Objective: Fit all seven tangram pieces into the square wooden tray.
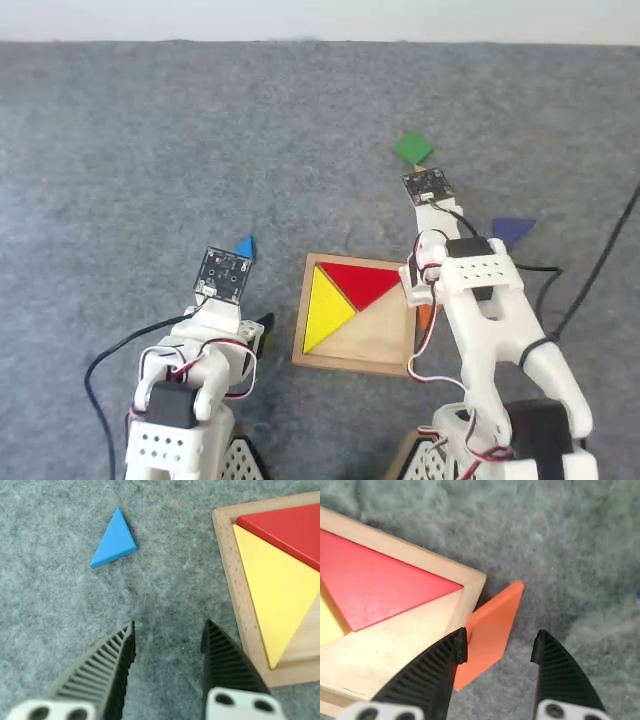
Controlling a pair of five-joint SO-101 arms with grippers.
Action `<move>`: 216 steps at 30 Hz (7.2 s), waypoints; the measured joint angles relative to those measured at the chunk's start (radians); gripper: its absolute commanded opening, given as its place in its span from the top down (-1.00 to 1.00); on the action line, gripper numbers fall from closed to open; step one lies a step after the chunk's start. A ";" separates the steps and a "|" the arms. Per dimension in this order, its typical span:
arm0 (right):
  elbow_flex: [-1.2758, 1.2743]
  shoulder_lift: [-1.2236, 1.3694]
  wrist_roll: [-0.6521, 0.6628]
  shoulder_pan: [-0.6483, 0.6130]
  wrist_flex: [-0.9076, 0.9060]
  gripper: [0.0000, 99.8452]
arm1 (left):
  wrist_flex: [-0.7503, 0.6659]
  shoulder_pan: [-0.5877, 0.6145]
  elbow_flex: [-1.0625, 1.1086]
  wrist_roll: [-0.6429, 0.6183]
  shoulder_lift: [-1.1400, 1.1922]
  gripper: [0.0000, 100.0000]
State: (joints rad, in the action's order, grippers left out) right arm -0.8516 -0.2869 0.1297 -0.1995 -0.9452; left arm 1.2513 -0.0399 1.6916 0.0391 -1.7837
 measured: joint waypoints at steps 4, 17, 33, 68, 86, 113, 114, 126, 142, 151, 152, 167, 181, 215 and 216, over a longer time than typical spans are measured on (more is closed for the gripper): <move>-0.008 0.044 0.000 0.005 0.015 0.56 | 0.000 0.000 0.000 0.000 0.000 0.59; -0.006 0.133 0.006 0.015 0.048 0.69 | 0.000 0.000 0.000 0.000 0.000 0.59; -0.114 -0.173 0.017 0.097 0.048 0.48 | 0.000 0.000 0.000 0.000 0.000 0.59; 0.126 0.235 0.173 0.100 -0.011 0.99 | 0.000 0.000 0.000 0.000 0.000 0.59; 0.273 0.152 -0.697 -0.324 -0.373 0.88 | 0.000 0.000 0.000 0.000 0.000 0.59; 0.273 0.244 -0.770 -0.192 -0.204 0.75 | 0.000 0.000 0.000 0.000 0.000 0.59; 0.273 0.244 -0.769 -0.192 -0.196 0.75 | 0.000 0.000 0.000 0.000 0.000 0.59; 0.273 0.244 -0.661 -0.192 -0.175 0.50 | 0.000 0.000 0.000 0.000 0.000 0.59; 0.273 0.144 -0.554 -0.189 -0.144 0.50 | 0.000 0.000 0.000 0.000 0.000 0.59; 0.189 0.044 -0.330 -0.094 0.068 0.96 | 0.000 0.000 0.000 0.000 0.000 0.59; 0.175 0.055 -0.324 -0.097 0.097 0.97 | 0.000 0.000 0.000 0.000 0.000 0.59; 0.107 0.091 -0.213 -0.124 0.071 0.98 | 0.000 0.000 0.000 0.000 0.000 0.59; -0.023 -0.057 -0.135 -0.078 0.029 0.97 | 0.000 0.000 0.000 0.000 0.000 0.59; -0.201 -0.324 -0.167 -0.064 0.209 0.97 | 0.000 0.000 0.000 0.000 0.000 0.59; -0.201 -0.310 -0.167 -0.077 0.212 0.97 | 0.000 0.000 0.000 0.000 0.000 0.59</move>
State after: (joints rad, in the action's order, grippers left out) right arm -1.0526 -0.5969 -0.0376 -0.2762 -0.7334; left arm 1.2513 -0.0399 1.6916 0.0391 -1.7837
